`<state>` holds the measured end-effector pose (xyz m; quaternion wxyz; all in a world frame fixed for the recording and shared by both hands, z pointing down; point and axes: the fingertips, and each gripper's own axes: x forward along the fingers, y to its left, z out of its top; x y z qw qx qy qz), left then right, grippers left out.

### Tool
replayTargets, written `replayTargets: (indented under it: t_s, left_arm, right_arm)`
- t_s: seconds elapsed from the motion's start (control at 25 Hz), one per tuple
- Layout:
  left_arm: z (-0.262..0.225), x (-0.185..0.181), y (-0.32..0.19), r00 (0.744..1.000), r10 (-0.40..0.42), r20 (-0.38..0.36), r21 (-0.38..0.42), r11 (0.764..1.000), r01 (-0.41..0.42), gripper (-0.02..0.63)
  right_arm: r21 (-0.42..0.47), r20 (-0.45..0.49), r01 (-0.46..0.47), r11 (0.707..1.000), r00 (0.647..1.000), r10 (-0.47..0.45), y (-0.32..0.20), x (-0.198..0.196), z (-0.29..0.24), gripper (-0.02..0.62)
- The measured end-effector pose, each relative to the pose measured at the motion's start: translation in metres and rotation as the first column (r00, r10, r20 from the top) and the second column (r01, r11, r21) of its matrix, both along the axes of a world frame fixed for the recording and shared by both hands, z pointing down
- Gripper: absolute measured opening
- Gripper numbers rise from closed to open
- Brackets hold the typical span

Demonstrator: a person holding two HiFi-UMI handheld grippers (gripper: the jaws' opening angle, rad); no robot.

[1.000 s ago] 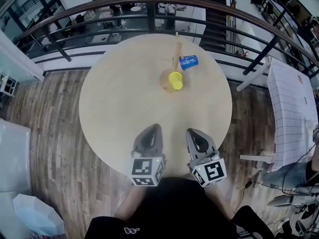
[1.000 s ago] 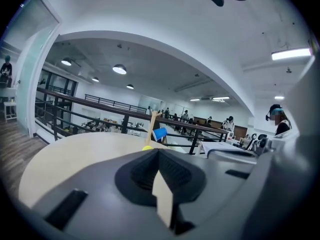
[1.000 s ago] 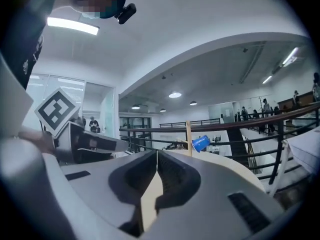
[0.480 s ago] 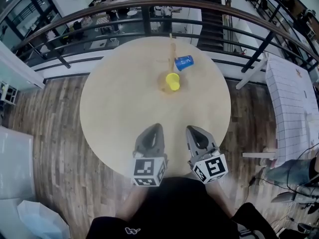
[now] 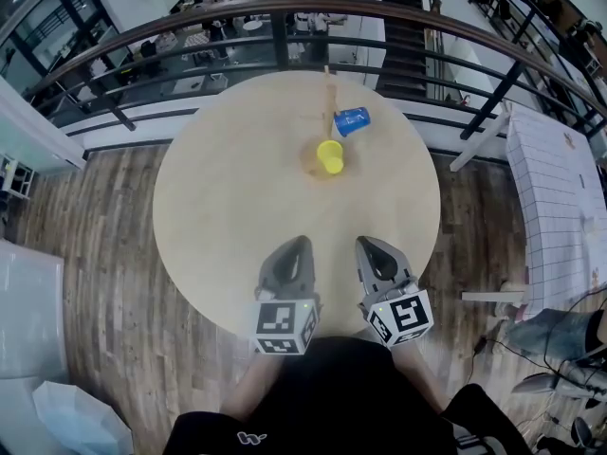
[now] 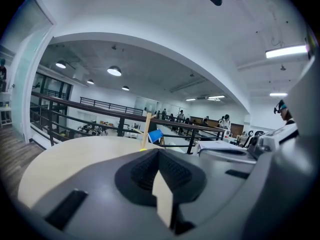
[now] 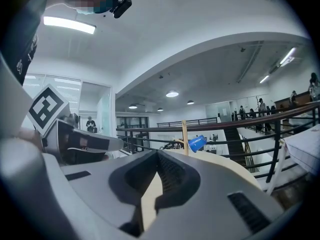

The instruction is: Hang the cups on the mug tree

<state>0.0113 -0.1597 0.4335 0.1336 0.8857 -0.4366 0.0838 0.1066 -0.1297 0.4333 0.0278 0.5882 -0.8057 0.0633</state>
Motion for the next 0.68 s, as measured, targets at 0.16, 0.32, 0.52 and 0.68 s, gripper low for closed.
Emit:
replayTargets:
  t_s: [0.16, 0.32, 0.52, 0.68]
  left_arm:
    - [0.0012, -0.0015, -0.0023, 1.0, 0.001, 0.0, -0.003, 1.0, -0.001, 0.0]
    - [0.0012, -0.0014, -0.0022, 1.0, 0.002, -0.002, -0.004, 1.0, -0.002, 0.0]
    - [0.0017, 0.001, -0.0019, 1.0, 0.001, -0.004, -0.004, 1.0, -0.001, 0.0]
    - [0.0008, -0.0016, -0.0002, 1.0, 0.0, -0.003, -0.006, 1.0, 0.0, 0.0]
  right_arm:
    - [-0.002, 0.0, -0.006, 1.0, 1.0, 0.006, -0.0012, 0.0002, 0.0007, 0.009]
    - [-0.002, -0.001, -0.017, 1.0, 1.0, 0.017, -0.0004, 0.0023, 0.0, 0.009]
    - [-0.002, 0.005, -0.022, 1.0, 1.0, 0.022, -0.0005, 0.0057, -0.0002, 0.009]
    - [-0.006, 0.007, -0.025, 1.0, 1.0, 0.025, 0.0005, 0.0036, -0.0008, 0.009]
